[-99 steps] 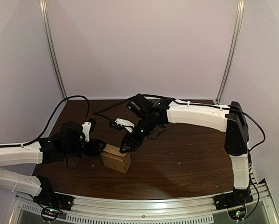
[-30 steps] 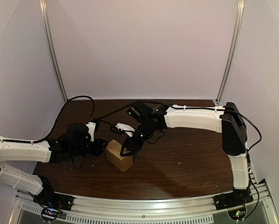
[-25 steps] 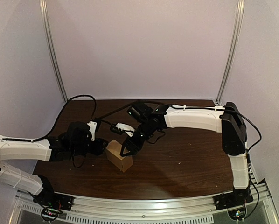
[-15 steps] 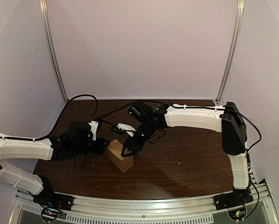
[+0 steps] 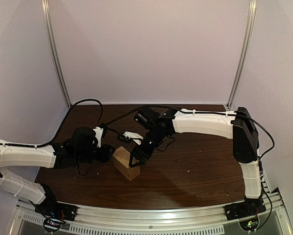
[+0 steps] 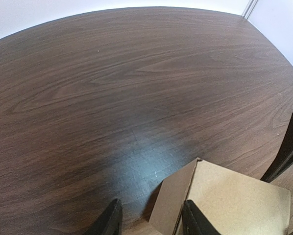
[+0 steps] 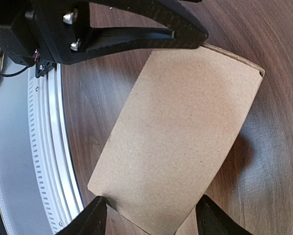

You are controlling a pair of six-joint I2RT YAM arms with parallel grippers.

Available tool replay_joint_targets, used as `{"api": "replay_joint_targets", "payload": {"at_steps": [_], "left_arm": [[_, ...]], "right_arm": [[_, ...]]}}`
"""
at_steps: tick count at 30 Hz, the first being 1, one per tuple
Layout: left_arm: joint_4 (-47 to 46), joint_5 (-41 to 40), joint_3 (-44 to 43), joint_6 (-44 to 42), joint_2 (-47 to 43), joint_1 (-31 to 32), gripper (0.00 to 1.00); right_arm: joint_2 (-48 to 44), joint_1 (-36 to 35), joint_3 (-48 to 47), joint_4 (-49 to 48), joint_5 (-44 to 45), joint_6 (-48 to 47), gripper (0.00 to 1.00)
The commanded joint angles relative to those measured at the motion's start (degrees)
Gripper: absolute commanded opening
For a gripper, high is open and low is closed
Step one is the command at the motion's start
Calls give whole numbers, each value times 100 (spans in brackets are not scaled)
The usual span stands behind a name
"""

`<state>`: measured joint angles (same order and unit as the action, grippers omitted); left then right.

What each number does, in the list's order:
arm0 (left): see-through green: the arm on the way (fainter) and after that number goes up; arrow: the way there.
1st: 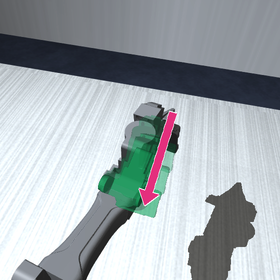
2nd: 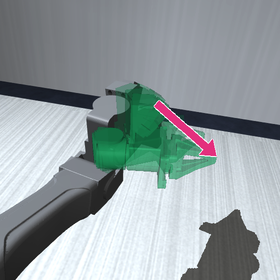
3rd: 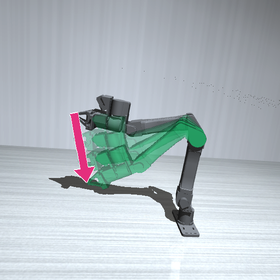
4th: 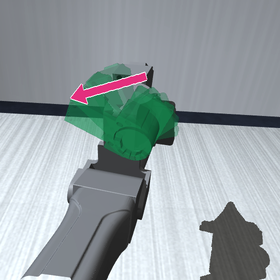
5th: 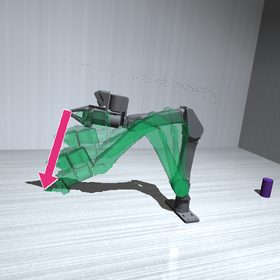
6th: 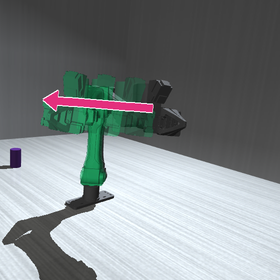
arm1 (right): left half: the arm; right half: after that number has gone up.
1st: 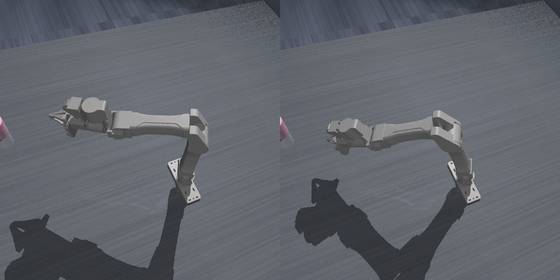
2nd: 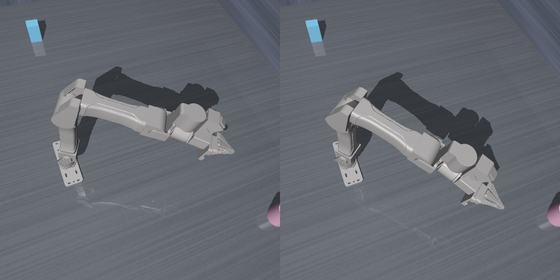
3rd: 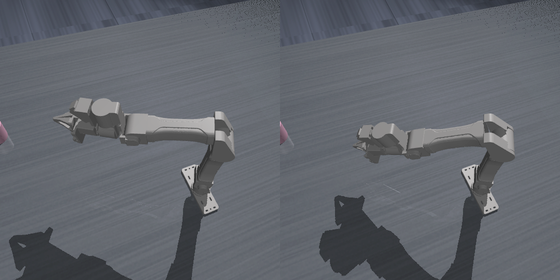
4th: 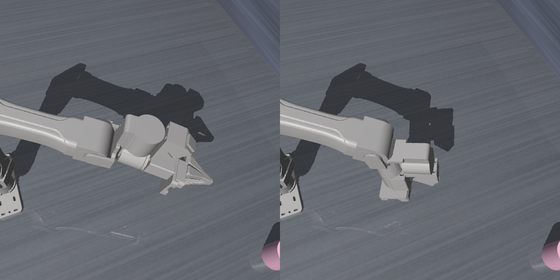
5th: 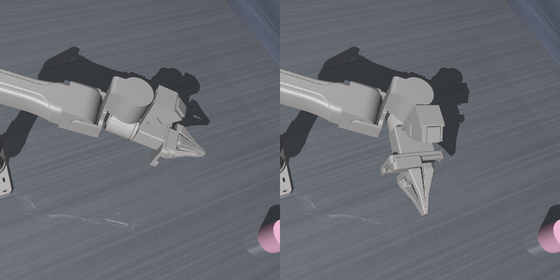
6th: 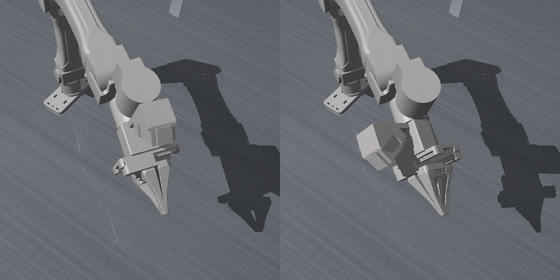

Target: Fold the paper box

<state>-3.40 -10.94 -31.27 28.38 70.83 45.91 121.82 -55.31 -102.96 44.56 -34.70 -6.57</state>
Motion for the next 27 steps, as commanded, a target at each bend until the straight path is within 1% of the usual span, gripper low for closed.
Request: {"api": "replay_joint_targets", "payload": {"at_steps": [1, 6, 10, 15, 20, 23, 26, 27], "left_arm": [[562, 83, 59, -114, 156, 6, 44], [569, 99, 50, -106, 170, 5, 44], [568, 102, 55, -95, 169, 6, 44], [560, 82, 46, -105, 180, 6, 44], [546, 92, 25, -112, 246, 6, 44], [550, 84, 33, -105, 250, 6, 44], [558, 43, 41, -120, 269, 6, 44], [558, 33, 46, -126, 278, 6, 44]], "right_arm": [[255, 10, -191, 137, 2, 213, 63], [257, 99, -391, 131, -263, 402, 64], [275, 127, -541, 249, -29, 381, 65], [460, 117, -400, 409, 259, 246, 63], [402, 92, -6, 274, 61, 70, 64], [457, -12, -36, 454, 517, -178, 64], [583, -65, -22, 575, 1272, -253, 63], [588, -72, 79, 479, 1545, -275, 63]]}}
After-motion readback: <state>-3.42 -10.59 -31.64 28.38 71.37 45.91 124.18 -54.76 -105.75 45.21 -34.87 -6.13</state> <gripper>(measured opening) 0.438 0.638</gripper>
